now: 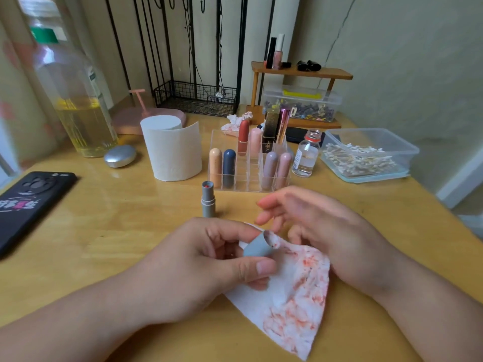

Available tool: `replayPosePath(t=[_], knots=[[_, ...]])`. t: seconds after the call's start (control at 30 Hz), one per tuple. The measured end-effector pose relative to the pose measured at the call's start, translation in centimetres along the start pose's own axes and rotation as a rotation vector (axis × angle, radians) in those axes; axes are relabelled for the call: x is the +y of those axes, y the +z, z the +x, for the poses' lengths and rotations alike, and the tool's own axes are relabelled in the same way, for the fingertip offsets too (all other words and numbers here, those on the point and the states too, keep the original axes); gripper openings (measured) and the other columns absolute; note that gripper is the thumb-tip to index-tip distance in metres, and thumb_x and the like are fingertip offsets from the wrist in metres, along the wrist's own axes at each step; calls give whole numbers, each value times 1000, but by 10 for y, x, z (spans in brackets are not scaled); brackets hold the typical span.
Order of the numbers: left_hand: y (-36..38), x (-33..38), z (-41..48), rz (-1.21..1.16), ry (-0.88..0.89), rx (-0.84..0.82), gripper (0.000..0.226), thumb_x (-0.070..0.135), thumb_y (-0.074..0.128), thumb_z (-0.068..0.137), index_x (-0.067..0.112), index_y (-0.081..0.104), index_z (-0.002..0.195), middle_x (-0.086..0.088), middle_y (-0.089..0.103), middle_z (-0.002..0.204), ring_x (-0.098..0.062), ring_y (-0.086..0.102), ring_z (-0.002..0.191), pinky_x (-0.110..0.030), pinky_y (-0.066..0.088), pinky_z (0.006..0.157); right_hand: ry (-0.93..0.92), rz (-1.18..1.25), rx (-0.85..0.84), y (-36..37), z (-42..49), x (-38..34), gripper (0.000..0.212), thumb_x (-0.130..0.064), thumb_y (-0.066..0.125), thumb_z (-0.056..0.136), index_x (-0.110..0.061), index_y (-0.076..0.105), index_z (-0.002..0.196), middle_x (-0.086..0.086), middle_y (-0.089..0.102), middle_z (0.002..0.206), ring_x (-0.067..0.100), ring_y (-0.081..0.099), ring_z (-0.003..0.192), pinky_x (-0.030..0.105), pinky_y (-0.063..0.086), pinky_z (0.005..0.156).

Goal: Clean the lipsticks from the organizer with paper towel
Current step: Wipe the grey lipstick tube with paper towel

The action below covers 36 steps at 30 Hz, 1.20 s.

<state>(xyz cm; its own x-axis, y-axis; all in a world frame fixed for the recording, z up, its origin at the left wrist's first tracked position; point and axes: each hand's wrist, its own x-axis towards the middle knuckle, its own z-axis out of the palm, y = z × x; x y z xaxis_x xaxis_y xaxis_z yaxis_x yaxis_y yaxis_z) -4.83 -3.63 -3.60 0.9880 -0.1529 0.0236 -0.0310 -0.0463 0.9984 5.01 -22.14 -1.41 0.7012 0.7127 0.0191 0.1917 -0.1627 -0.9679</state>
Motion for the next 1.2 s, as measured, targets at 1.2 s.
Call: replayPosePath(t=[1.2], knots=[[-7,3,1,120,183,176,19,28,73,82,21,77,99,-13,58,91,-17,50,75,-29,44,71,-186,282,346,-7,0,1,42,-9,71,76,-3,66,118,11,73,114,28,68,110,45,52,96]])
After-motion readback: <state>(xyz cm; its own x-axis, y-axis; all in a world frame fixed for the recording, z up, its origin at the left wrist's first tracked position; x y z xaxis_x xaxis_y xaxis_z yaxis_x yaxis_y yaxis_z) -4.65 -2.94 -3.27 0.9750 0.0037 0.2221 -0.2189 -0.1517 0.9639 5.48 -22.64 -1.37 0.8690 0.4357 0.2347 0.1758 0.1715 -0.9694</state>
